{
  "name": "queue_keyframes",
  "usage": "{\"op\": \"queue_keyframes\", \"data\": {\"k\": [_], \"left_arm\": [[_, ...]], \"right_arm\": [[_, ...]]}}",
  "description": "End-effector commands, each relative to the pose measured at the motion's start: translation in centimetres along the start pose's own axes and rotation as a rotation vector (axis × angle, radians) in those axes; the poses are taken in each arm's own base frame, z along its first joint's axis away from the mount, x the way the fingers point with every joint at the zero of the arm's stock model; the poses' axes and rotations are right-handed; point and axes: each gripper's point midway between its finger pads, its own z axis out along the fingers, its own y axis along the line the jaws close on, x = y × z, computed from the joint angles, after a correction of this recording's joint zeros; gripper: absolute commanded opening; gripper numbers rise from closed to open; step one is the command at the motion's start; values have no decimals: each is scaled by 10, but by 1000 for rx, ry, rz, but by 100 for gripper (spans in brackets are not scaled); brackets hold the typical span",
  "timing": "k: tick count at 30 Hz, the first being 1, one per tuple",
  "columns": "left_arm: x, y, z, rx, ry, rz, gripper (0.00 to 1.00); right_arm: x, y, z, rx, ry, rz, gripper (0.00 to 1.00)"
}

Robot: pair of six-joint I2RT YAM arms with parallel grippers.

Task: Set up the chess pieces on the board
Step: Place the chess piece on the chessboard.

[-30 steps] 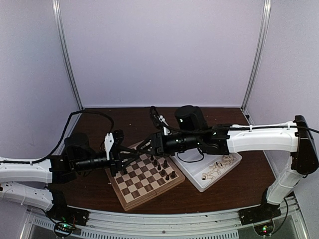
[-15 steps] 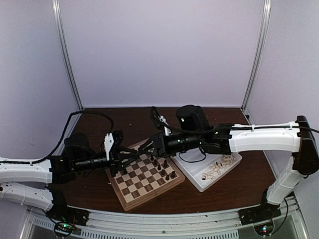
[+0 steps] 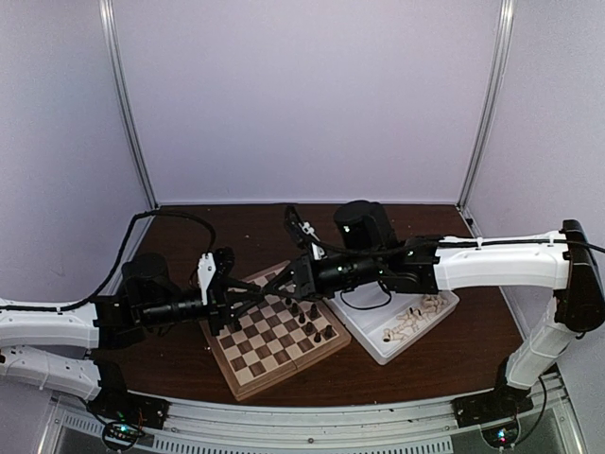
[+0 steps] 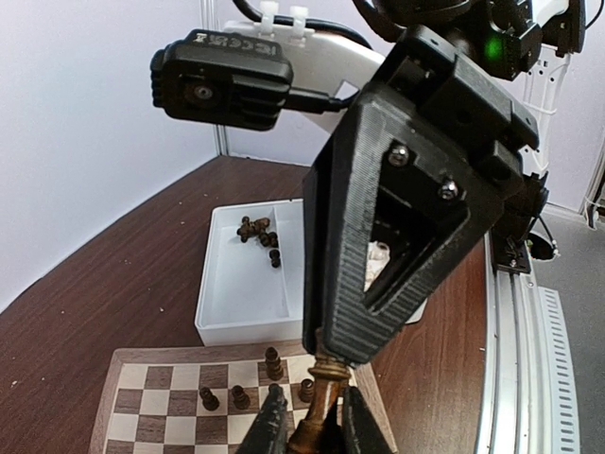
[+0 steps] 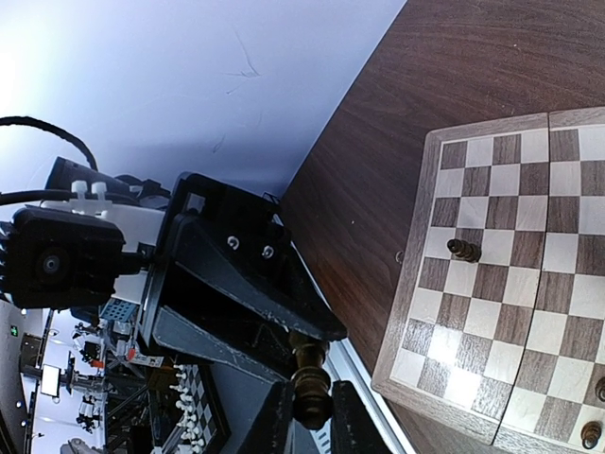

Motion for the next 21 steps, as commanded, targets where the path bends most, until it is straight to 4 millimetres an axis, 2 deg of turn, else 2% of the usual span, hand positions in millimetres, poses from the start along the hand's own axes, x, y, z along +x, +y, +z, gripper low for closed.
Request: {"op": "queue_keyframes", "data": {"k": [1, 4, 6, 8, 10, 14, 17, 21], "left_arm": [[-15, 0, -3, -6, -64, 16, 0], [-14, 0, -3, -7, -64, 17, 0], [-15, 1, -4, -12, -65, 12, 6], [-15, 3, -5, -23, -64, 3, 20], [-15, 7, -7, -48, -65, -13, 41], [-12, 15, -15, -104, -49, -47, 64], [-8, 25, -23, -175, 1, -86, 73], [-4, 37, -38, -262, 56, -134, 75]], "right_arm": [[4, 3, 1, -22, 12, -15, 12], [4, 3, 0, -18, 13, -17, 7], [3, 2, -1, -11, 10, -23, 6], [5, -2, -3, 20, 18, -38, 6], [4, -12, -9, 99, 29, -75, 6], [-7, -35, -31, 315, 41, -192, 6], [-14, -58, -48, 482, 58, -259, 5], [-25, -82, -64, 623, 72, -307, 5]]}}
